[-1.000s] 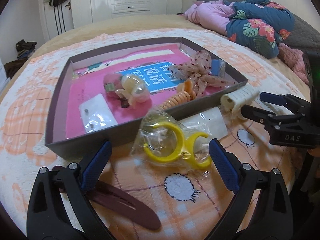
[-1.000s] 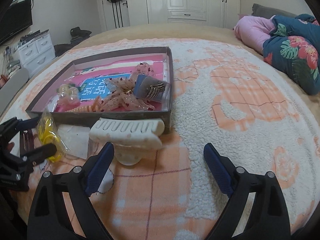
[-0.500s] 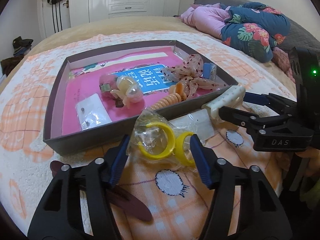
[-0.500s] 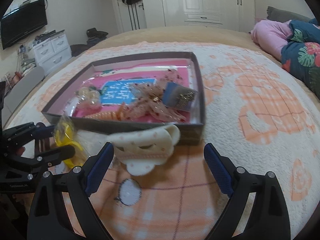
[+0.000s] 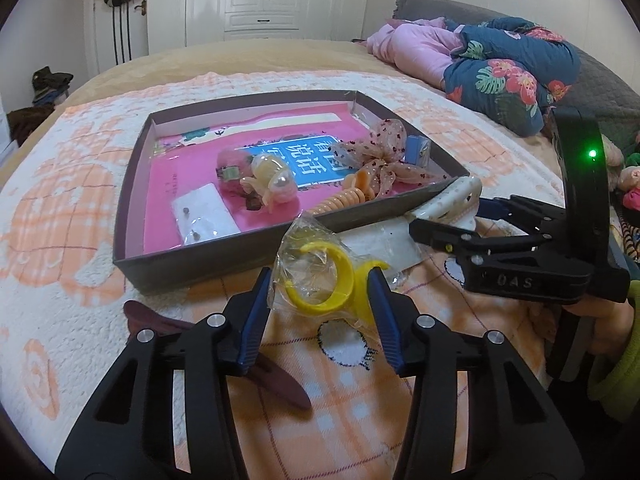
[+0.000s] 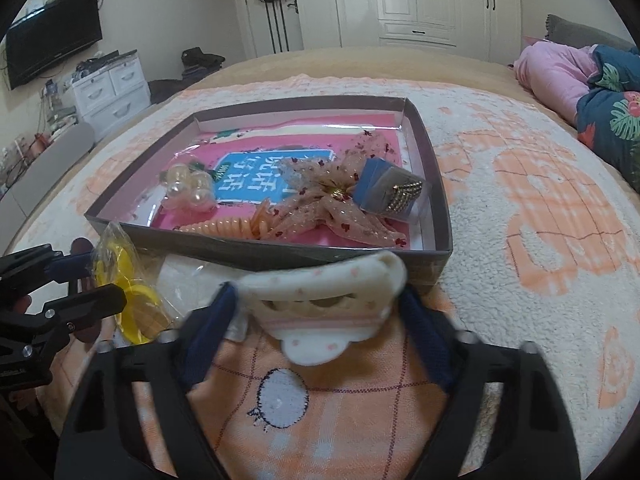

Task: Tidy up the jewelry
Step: 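Carry the yellow clip bag and white claw clip over the box with both grippers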

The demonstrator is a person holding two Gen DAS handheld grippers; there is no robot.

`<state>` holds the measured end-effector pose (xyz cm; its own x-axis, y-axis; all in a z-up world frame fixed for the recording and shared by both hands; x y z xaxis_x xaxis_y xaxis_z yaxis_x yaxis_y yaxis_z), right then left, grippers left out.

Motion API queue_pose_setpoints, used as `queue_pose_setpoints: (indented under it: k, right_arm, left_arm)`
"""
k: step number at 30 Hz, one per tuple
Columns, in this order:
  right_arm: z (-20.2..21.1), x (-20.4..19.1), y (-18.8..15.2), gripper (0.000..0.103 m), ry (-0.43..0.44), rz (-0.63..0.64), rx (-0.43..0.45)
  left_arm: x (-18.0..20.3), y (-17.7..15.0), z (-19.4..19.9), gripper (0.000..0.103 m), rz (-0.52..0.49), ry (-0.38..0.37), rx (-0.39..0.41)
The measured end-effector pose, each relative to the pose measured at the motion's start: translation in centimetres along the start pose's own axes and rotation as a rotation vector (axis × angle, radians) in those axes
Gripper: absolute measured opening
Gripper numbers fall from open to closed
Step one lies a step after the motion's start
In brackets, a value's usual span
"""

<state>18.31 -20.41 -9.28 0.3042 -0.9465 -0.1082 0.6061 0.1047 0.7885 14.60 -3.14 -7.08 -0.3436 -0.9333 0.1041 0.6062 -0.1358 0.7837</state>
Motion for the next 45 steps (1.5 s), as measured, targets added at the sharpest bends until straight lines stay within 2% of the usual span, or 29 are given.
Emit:
queue_pose_setpoints:
  k: [6, 12, 19, 20, 21, 28, 35, 45]
  right_arm:
    - [0.9, 0.7, 0.1, 0.068, -0.031, -0.021, 0.031]
    - [3.0, 2.6, -0.1, 0.068, -0.051, -0.1, 0.065]
    - [4.9, 2.2, 0.1, 0.068, -0.049, -0.072, 0.108]
    - [5.0, 2.0, 0.1, 0.068, -0.049, -0.061, 0.115]
    - [5.2, 1.7, 0.2, 0.068, -0.048, -0.047, 0.122]
    - [5.5, 0.7, 0.2, 0.068, -0.053, -0.002, 0.133]
    - [6.2, 0.2, 0.6, 0.068, -0.057, 0.017, 0.163]
    - [6.6, -0.9, 1.9, 0.068, -0.045, 0.05, 0.205]
  left_arm:
    - [-0.2, 0.2, 0.5, 0.038, 0.012, 0.006, 0.015]
    - [-0.3, 0.4, 1.3, 0.035, 0.019, 0.002, 0.038]
    - [-1.1, 1.0, 2.2, 0.031, 0.043, 0.014, 0.074]
    - [-1.2, 1.1, 2.3, 0.016, 0.049, 0.014, 0.078]
    - [-1.4, 1.2, 2.5, 0.01, 0.058, 0.012, 0.083]
    - [-1.7, 1.2, 2.9, 0.01, 0.066, 0.002, 0.091]
    - [-1.8, 2.0, 4.2, 0.003, 0.067, -0.009, 0.14]
    - [-2.5, 3.9, 5.7, 0.002, 0.082, 0.001, 0.211]
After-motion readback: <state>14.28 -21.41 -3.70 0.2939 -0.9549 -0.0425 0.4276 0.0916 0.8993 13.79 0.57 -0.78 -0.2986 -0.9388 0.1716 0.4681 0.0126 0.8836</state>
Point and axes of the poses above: each gripper's, at about its wrist camera, not at the fingertips, and z roughly against the way its jaws point, x to its right, y to its top, the point moved 1 cm from there along -z, roughly the way its jaws point, and after that the axes turned 7 degrees about x, right-handed, at the moved point
